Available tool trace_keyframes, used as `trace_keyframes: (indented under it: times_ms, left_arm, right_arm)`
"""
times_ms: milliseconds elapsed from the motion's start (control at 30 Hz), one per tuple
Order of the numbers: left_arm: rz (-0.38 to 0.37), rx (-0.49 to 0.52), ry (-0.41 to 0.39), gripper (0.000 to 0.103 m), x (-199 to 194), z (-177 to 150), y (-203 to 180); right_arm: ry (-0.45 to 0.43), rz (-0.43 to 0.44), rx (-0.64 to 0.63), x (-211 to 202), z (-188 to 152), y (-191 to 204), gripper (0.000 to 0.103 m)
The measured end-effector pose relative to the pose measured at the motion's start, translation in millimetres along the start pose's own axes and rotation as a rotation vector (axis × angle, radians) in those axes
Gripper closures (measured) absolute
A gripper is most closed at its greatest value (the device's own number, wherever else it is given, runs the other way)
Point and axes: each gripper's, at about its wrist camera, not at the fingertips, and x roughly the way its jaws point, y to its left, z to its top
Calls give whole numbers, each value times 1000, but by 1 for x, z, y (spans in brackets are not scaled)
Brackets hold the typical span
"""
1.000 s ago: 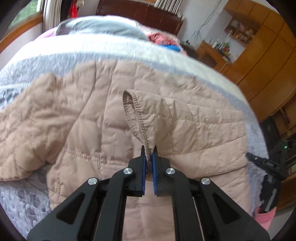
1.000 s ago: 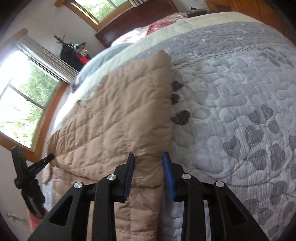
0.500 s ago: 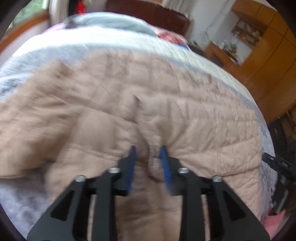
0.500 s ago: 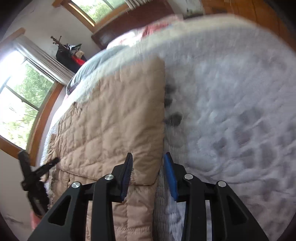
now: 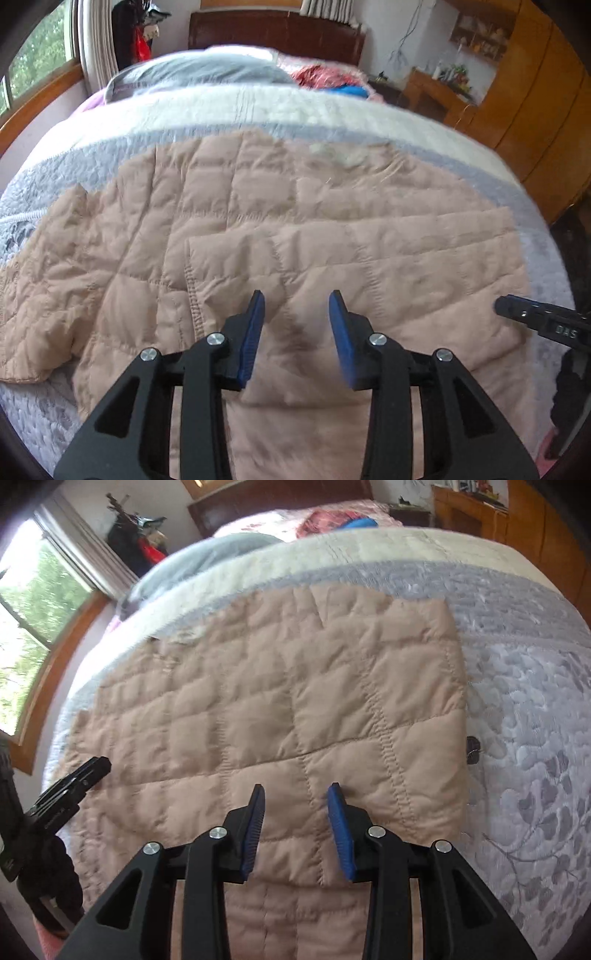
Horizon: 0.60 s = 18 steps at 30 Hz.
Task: Fold large clothes
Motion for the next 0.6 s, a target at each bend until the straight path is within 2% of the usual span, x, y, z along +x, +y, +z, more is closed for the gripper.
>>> trace_keyframes:
  times_ms: [67,133,233,300,367,433,500,600]
  left_arm:
    - [-40,-28,54,66,19,-3,10]
    - [-75,-31,41,66,26,-6,19]
    - [-52,-10,41,66,23,-6,17]
    - [-23,-5,39,69,12,-6,14]
    - [-26,2,0,67,-8,-10,10]
    - [-31,36,-26,65,-27,-19,1]
    - [-53,49,-14,65,-31,-28,-5]
    - [-56,58,30,65,-17,-35,-8]
  right_arm:
    - [20,-18,5,14,-1,-4,70]
    - [17,-25,-3,21,-3,-3,70]
    - [18,-44,-10,18,0,0,70]
    - [-1,-15,2,7,-3,2,69]
    - [-30,45,-22,-10,-10,8,69]
    - [-39,68,-43,-20,-18,13,69]
    - [-22,58,-54,-22,-25,17,69]
    - [12,43,-61,-11,-29,20,69]
